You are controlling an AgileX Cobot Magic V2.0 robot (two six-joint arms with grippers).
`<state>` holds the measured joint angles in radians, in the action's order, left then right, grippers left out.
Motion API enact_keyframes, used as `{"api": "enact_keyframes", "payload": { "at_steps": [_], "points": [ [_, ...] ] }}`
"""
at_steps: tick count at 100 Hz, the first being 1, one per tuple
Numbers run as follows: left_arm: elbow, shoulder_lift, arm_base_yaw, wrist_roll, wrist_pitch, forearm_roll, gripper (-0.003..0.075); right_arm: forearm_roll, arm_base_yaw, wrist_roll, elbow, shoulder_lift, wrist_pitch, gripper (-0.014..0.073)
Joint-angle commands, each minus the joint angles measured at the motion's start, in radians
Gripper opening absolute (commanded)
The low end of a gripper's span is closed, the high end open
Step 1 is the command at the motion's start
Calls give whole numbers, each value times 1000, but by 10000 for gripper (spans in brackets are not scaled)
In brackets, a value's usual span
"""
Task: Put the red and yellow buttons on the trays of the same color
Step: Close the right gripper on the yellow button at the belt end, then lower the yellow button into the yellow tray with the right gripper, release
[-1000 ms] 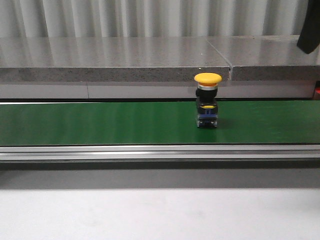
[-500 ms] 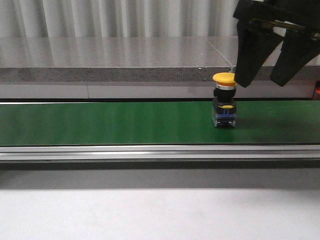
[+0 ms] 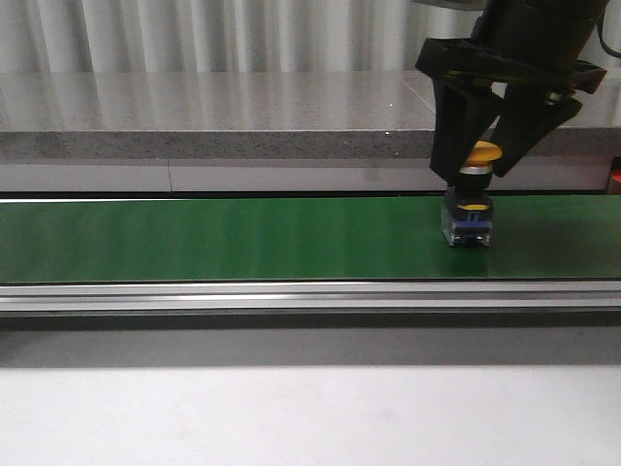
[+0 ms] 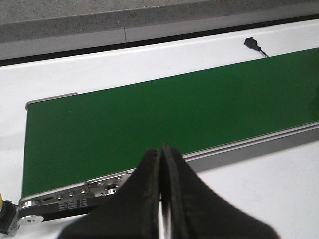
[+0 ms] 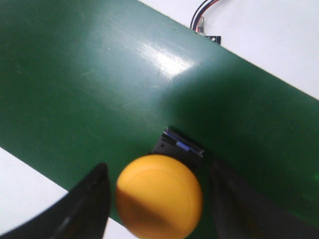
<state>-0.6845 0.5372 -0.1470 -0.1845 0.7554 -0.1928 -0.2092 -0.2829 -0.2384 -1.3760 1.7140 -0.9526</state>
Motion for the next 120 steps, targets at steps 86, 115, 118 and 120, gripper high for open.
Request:
{"api": "enact_keyframes", "payload": {
  "at_steps": [86, 115, 118, 120],
  "points": [
    [-25, 1, -9, -2, -65, -15, -20, 237, 30, 451, 194, -325, 103, 258],
    [-25, 1, -9, -2, -65, -15, -20, 240, 274, 484, 328, -466, 103, 258],
    [-25, 1, -9, -2, -65, -15, -20, 239, 304, 484, 338, -478, 105, 258],
    [-25, 1, -9, -2, -65, -15, -20, 237, 329, 485, 344, -487, 105, 258]
  ]
}}
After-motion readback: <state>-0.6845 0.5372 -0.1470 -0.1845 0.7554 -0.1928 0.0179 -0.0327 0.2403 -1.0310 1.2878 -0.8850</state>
